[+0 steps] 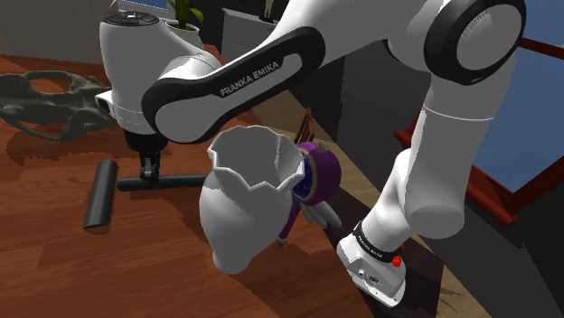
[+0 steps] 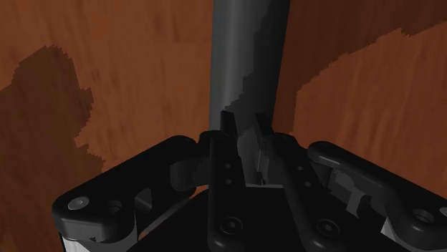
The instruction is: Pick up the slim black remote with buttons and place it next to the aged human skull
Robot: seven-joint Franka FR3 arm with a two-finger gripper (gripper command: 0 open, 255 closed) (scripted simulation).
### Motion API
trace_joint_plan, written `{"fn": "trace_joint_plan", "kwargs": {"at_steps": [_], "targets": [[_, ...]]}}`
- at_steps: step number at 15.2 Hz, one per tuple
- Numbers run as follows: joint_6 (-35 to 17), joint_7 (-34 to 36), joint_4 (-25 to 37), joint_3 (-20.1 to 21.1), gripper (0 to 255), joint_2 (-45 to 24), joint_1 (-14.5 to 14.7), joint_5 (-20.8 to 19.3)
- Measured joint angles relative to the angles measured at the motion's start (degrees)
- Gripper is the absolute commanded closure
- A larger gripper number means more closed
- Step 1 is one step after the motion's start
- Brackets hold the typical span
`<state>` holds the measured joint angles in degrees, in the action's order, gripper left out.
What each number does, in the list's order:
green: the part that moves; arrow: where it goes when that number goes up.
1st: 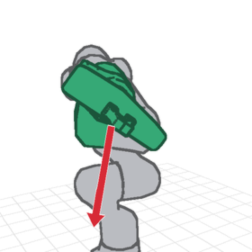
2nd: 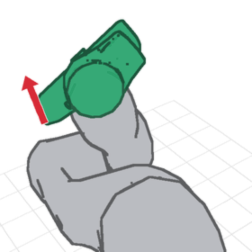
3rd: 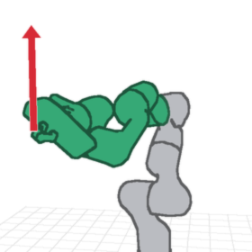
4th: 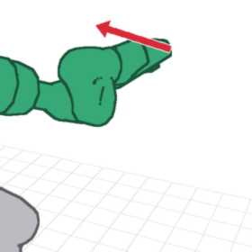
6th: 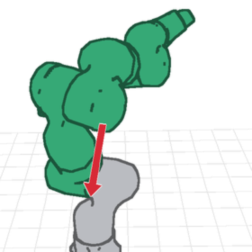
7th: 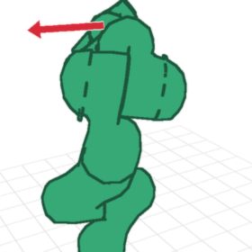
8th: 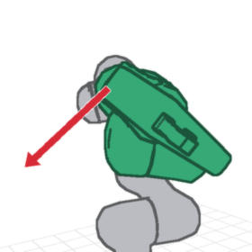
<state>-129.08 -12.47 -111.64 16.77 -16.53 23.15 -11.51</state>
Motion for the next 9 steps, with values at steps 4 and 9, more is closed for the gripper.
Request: {"fn": "trace_joint_plan", "kwargs": {"at_steps": [4, 9], "targets": [[2.6, -0.8, 1.3, 0.2, 255, 1.4, -0.3, 0.8], [5.8, -1.4, 2.9, 0.5, 255, 3.1, -0.3, 1.7]]}}
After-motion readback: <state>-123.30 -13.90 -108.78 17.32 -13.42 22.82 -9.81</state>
